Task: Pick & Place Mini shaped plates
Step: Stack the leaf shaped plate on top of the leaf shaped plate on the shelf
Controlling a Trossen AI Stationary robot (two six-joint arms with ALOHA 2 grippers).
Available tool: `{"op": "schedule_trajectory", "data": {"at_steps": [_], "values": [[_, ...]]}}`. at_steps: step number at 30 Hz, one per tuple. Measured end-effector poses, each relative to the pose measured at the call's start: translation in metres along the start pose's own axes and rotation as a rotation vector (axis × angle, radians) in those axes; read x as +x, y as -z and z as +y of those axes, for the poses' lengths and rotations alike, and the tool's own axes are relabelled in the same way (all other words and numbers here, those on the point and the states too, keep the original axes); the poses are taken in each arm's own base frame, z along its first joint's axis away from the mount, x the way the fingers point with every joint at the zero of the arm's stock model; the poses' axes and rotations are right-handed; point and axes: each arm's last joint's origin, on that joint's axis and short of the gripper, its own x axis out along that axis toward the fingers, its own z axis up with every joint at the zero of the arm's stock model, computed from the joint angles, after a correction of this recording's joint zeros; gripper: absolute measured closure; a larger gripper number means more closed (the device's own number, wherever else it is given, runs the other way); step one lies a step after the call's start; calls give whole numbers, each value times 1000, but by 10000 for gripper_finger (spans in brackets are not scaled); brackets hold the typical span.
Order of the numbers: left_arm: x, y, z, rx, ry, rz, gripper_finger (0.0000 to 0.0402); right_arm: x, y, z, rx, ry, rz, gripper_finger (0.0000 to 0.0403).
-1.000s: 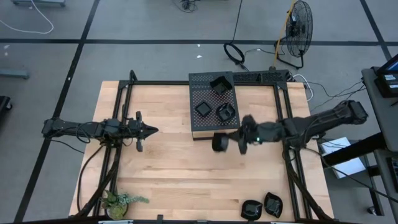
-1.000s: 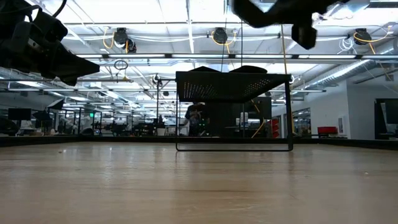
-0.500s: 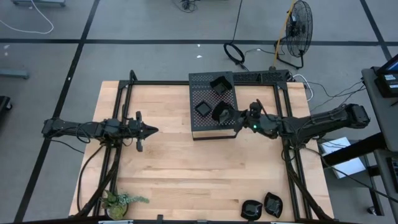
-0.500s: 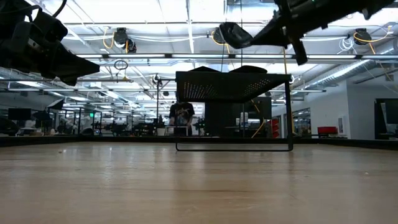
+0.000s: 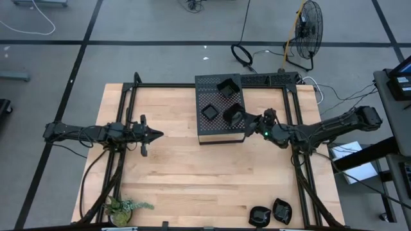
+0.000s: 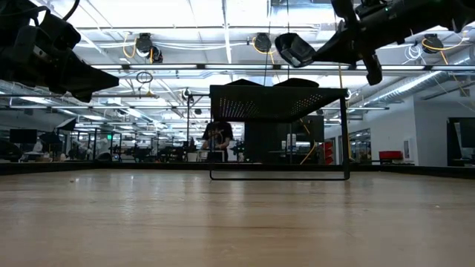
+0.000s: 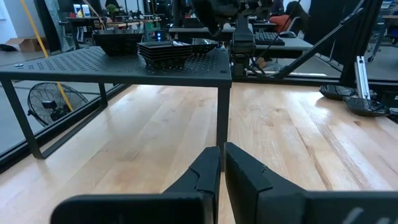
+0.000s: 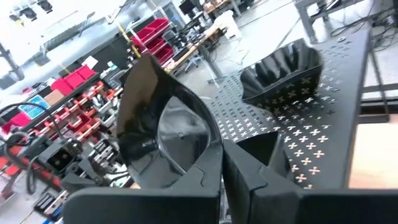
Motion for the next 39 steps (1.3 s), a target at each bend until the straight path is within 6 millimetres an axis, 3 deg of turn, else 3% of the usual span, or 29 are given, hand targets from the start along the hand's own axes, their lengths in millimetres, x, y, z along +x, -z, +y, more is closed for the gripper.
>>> {"op": "schedule_trajectory", "data": {"at_steps": [18, 39], "values": [[0, 0, 0, 0, 0, 1, 376, 0, 1, -2, -51, 13, -5, 396], [0, 0, 0, 0, 0, 0, 376, 1, -5, 3, -146, -22, -49, 303]]}}
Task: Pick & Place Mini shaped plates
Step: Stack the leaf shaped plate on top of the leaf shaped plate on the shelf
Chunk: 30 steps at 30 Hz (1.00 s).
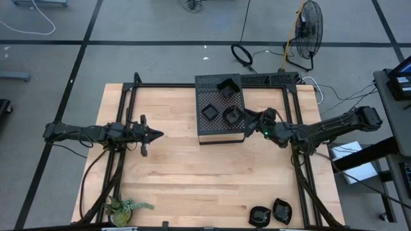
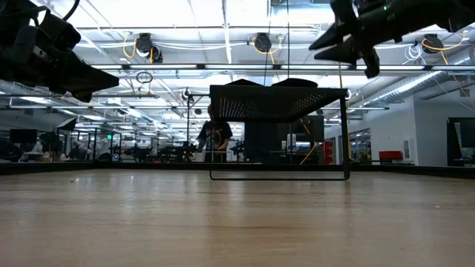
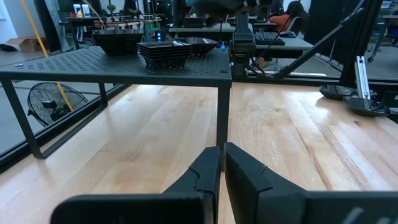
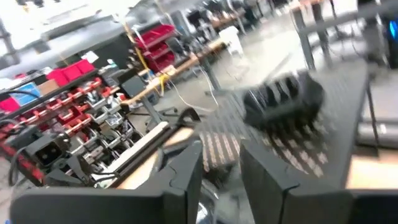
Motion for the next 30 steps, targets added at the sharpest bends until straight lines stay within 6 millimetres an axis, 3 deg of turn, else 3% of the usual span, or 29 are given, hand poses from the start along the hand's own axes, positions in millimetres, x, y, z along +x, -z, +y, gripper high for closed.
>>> {"op": "schedule_trajectory", "data": {"at_steps": [5, 9, 12, 16, 21, 24, 27, 30], "values": [[0, 0, 0, 0, 0, 0, 376, -1, -9, 10, -111, -181, -20, 292], [0, 0, 0, 0, 0, 0, 376, -7, -18, 23, -186, -521, -37, 291], [0, 0, 0, 0, 0, 0, 376, -19, -27, 35, -244, -781, -82, 291], [0, 0, 0, 0, 0, 0, 376, -41, -34, 65, -359, -943, 12, 268], [0, 0, 0, 0, 0, 0, 376, -75, -38, 107, -586, -785, 352, 226], [0, 0, 0, 0, 0, 0, 376, -100, -31, 124, -617, -665, 599, 214], [0, 0, 0, 0, 0, 0, 376, -122, -15, 128, -574, -511, 874, 212], [0, 0, 0, 0, 0, 0, 376, -141, 11, 117, -544, -289, 1169, 212]]}}
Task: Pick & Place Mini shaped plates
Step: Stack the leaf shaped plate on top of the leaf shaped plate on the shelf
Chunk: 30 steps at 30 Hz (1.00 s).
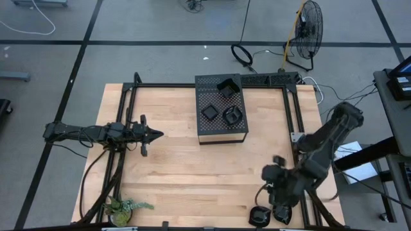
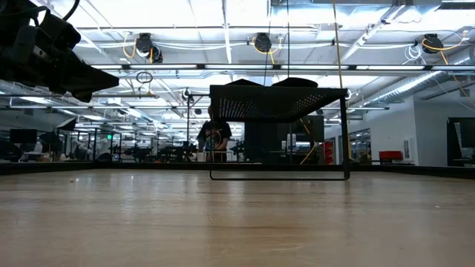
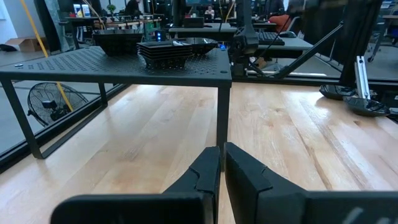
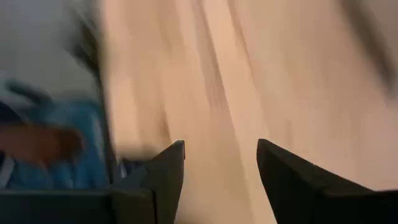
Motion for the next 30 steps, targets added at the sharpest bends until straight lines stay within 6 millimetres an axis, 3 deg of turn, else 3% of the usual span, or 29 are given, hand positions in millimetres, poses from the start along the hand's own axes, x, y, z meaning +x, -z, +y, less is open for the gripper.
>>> {"op": "schedule_trajectory", "data": {"at_steps": [5, 11, 15, 21, 30], "values": [[0, 0, 0, 0, 0, 0, 376, 26, 52, -4, 192, 200, 458, 221], [0, 0, 0, 0, 0, 0, 376, 55, 92, -5, 274, 156, 569, 221], [0, 0, 0, 0, 0, 0, 376, 71, 105, -5, 331, 23, 585, 222], [0, 0, 0, 0, 0, 0, 376, 87, 116, -14, 374, -22, 575, 236], [0, 0, 0, 0, 0, 0, 376, 92, 120, -19, 387, -23, 572, 248]]}}
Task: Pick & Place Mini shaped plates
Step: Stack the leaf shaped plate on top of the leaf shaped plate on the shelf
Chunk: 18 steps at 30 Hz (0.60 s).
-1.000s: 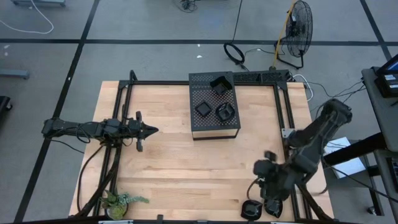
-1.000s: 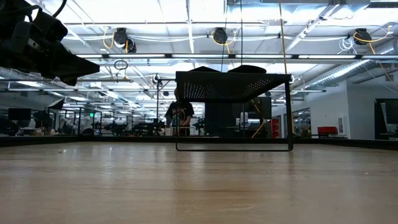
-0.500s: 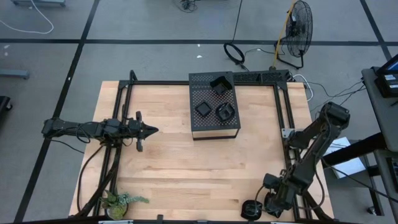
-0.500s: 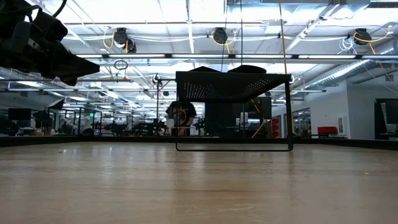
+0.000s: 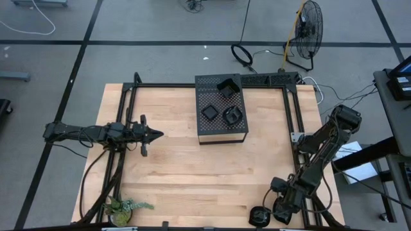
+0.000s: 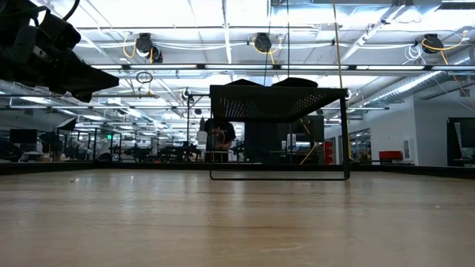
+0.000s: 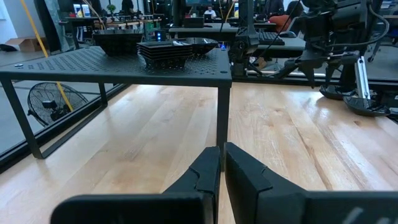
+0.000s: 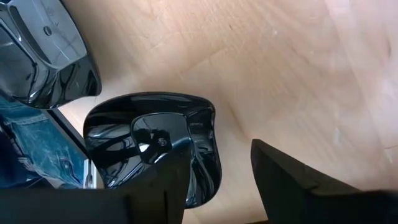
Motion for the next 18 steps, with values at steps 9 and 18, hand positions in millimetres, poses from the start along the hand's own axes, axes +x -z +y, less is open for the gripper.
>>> {"op": "schedule_trajectory", "data": {"at_steps": [9, 18], "values": [[0, 0, 0, 0, 0, 0, 376, 1, 0, 1, 5, -11, 1, 248], [0, 0, 0, 0, 0, 0, 376, 10, -1, 1, -14, 26, 4, 252]]}}
